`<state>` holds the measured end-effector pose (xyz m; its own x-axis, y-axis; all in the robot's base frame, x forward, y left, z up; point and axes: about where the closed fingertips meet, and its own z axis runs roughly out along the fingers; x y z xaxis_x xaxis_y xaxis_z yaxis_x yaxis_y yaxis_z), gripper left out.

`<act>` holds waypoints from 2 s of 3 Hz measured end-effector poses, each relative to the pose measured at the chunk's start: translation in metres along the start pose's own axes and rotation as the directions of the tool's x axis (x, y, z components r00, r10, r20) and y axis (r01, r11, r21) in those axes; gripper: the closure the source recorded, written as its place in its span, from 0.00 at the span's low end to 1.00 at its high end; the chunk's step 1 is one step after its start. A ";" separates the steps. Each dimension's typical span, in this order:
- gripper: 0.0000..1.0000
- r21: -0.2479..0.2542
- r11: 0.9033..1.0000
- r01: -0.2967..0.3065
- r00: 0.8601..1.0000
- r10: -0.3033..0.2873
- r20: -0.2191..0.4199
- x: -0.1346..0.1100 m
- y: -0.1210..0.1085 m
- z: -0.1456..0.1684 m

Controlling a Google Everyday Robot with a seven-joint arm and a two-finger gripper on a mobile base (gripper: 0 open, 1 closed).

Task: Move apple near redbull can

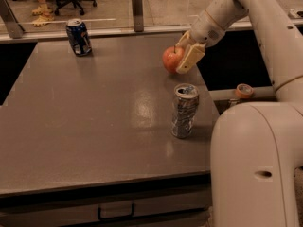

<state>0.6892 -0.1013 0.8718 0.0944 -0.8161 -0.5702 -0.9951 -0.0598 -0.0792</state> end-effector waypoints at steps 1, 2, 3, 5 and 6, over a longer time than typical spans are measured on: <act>1.00 -0.027 1.000 -0.017 1.000 0.017 -0.007 0.017 0.015 -0.003; 1.00 -0.052 0.998 -0.031 1.000 0.031 -0.004 0.030 0.036 -0.009; 1.00 -0.074 0.997 -0.008 1.000 0.010 0.025 0.033 0.058 -0.018; 1.00 -0.128 0.983 0.128 0.991 -0.122 0.059 0.029 0.099 -0.020; 1.00 -0.167 0.967 0.194 0.981 -0.187 0.059 0.035 0.116 -0.011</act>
Offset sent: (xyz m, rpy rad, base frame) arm -0.1110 -0.0703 -0.0138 -0.0686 0.2396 0.1075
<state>0.5772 -0.1427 0.8514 0.2801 -0.7551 -0.5927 -0.9487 -0.3121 -0.0507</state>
